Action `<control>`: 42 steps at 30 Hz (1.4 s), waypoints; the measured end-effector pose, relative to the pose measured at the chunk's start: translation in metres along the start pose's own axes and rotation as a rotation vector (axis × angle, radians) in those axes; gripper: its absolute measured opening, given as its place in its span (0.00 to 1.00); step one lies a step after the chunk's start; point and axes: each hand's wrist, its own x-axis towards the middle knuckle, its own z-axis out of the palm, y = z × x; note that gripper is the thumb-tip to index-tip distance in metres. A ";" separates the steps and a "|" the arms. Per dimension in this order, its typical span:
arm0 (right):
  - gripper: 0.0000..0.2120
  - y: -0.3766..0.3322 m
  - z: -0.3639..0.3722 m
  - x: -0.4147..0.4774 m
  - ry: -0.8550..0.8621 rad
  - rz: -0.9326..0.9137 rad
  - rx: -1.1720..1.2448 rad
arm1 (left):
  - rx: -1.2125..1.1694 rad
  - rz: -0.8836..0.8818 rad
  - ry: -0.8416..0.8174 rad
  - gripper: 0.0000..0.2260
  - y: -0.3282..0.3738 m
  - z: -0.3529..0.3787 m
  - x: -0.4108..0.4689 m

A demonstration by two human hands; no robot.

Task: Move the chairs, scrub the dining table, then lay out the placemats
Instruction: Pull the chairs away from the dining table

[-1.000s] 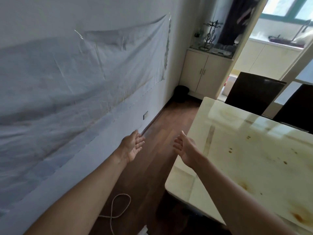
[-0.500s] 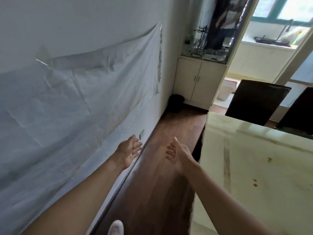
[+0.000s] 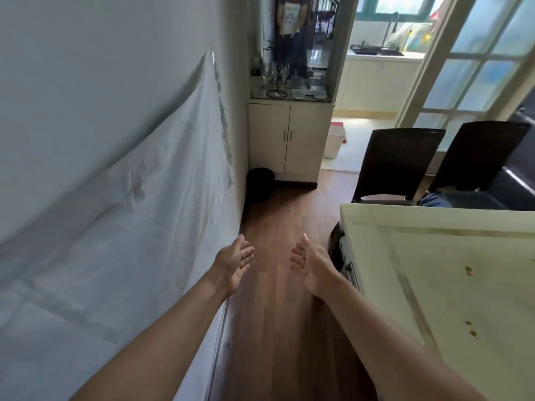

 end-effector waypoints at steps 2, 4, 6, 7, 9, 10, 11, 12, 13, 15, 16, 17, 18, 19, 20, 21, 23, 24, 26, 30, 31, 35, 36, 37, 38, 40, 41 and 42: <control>0.24 -0.021 0.001 0.016 0.038 -0.033 0.019 | 0.013 0.004 -0.028 0.23 0.017 0.010 0.023; 0.19 -0.037 0.001 0.039 0.061 -0.057 0.021 | 0.037 0.001 -0.065 0.23 0.033 0.020 0.054; 0.16 -0.049 -0.001 0.061 0.076 -0.056 0.037 | 0.042 -0.006 -0.083 0.22 0.046 0.031 0.086; 0.16 -0.059 -0.002 0.077 0.090 -0.059 0.047 | 0.048 -0.009 -0.097 0.22 0.054 0.040 0.106; 0.15 -0.081 -0.007 0.107 0.107 -0.065 0.055 | 0.071 -0.009 -0.125 0.22 0.070 0.058 0.145; 0.15 -0.095 -0.012 0.126 0.117 -0.074 0.059 | 0.074 -0.009 -0.141 0.22 0.079 0.071 0.168; 0.15 -0.106 -0.016 0.142 0.123 -0.078 0.061 | 0.084 -0.011 -0.148 0.22 0.087 0.081 0.185; 0.14 -0.123 -0.021 0.160 0.129 -0.089 0.066 | 0.089 -0.010 -0.161 0.22 0.097 0.095 0.207; 0.14 -0.137 -0.026 0.177 0.132 -0.100 0.072 | 0.098 -0.010 -0.167 0.22 0.106 0.108 0.225; 0.15 -0.169 -0.038 0.213 0.144 -0.110 0.091 | 0.122 -0.018 -0.178 0.22 0.129 0.135 0.260; 0.17 -0.182 -0.042 0.224 0.149 -0.110 0.088 | 0.136 -0.018 -0.183 0.22 0.137 0.145 0.274; 0.19 -0.199 -0.046 0.239 0.151 -0.122 0.083 | 0.149 -0.010 -0.193 0.21 0.148 0.156 0.291; 0.21 -0.215 -0.049 0.255 0.153 -0.131 0.079 | 0.160 -0.008 -0.201 0.21 0.158 0.168 0.309; 0.23 -0.227 -0.050 0.266 0.155 -0.127 0.078 | 0.167 -0.010 -0.200 0.21 0.168 0.175 0.321; 0.24 -0.239 -0.050 0.277 0.152 -0.120 0.082 | 0.168 -0.020 -0.201 0.21 0.177 0.183 0.336; 0.25 -0.247 -0.049 0.287 0.150 -0.114 0.082 | 0.173 -0.028 -0.198 0.21 0.184 0.188 0.349; 0.26 -0.262 -0.048 0.315 0.153 -0.119 0.102 | 0.177 -0.039 -0.188 0.21 0.199 0.201 0.379; 0.26 -0.269 -0.048 0.328 0.162 -0.117 0.121 | 0.182 -0.045 -0.190 0.21 0.206 0.208 0.395; 0.23 -0.279 -0.050 0.352 0.185 -0.106 0.135 | 0.197 -0.061 -0.208 0.21 0.219 0.222 0.421; 0.23 -0.308 -0.053 0.415 0.273 -0.065 0.175 | 0.224 -0.073 -0.267 0.20 0.245 0.253 0.491; 0.23 -0.319 -0.053 0.431 0.289 -0.068 0.184 | 0.221 -0.069 -0.286 0.18 0.253 0.262 0.512; 0.22 -0.369 -0.043 0.498 0.327 -0.102 0.238 | 0.222 -0.100 -0.328 0.14 0.294 0.289 0.598; 0.21 -0.382 -0.039 0.516 0.333 -0.100 0.255 | 0.238 -0.117 -0.347 0.14 0.306 0.297 0.618; 0.19 -0.393 -0.035 0.529 0.340 -0.104 0.271 | 0.257 -0.127 -0.359 0.14 0.317 0.303 0.631; 0.17 -0.402 -0.032 0.541 0.349 -0.109 0.281 | 0.273 -0.131 -0.361 0.15 0.327 0.309 0.643; 0.16 -0.425 -0.028 0.574 0.382 -0.118 0.297 | 0.323 -0.120 -0.387 0.15 0.354 0.330 0.673; 0.16 -0.434 -0.028 0.589 0.390 -0.120 0.322 | 0.340 -0.113 -0.395 0.15 0.364 0.341 0.690; 0.15 -0.442 -0.029 0.599 0.399 -0.120 0.348 | 0.352 -0.110 -0.397 0.15 0.370 0.351 0.706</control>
